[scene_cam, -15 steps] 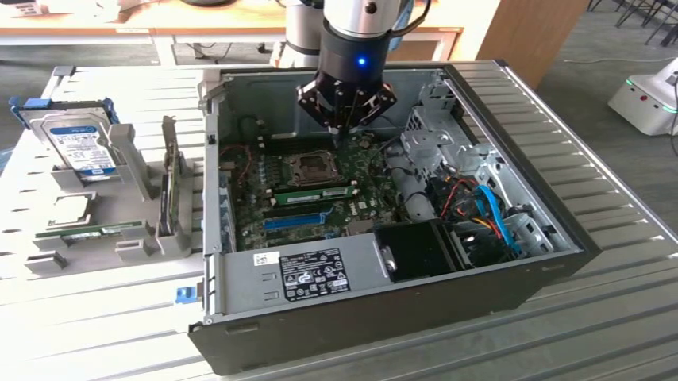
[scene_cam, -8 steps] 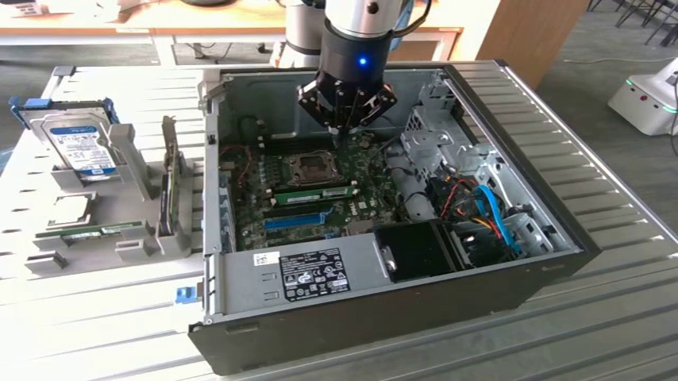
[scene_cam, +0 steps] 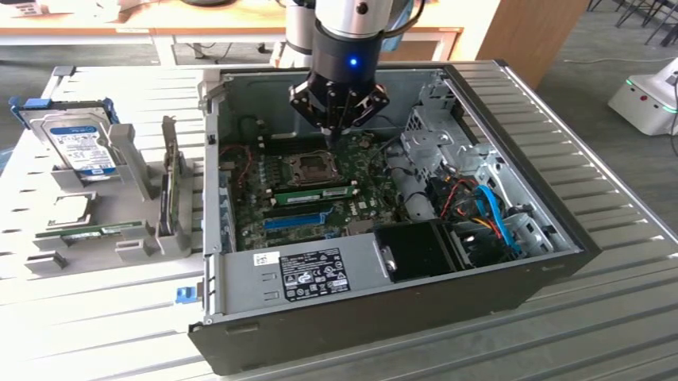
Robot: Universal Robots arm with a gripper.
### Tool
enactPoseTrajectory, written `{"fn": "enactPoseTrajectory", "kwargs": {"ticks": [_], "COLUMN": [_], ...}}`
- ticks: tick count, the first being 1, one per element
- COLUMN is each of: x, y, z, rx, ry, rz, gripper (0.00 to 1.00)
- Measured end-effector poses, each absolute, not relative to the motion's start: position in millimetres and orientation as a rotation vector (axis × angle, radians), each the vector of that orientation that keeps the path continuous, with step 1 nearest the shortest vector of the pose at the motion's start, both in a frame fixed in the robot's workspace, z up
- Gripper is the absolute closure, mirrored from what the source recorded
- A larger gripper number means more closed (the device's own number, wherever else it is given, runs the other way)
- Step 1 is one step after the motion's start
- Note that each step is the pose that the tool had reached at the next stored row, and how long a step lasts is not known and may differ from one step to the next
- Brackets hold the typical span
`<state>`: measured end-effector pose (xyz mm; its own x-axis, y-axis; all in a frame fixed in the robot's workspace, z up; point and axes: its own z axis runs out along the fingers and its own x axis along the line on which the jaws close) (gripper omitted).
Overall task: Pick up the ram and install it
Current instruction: 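Press down the ram until it locks into place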
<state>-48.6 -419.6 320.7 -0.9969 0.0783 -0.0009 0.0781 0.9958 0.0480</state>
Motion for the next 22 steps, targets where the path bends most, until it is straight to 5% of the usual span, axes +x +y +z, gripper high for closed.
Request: {"fn": "enactPoseTrajectory", "kwargs": {"ticks": [22], "x": [-49.1], "y": [-419.6], "z": [320.7], "rx": [0.119], "ry": [3.141], "rz": [0.064], "gripper": [0.89]}}
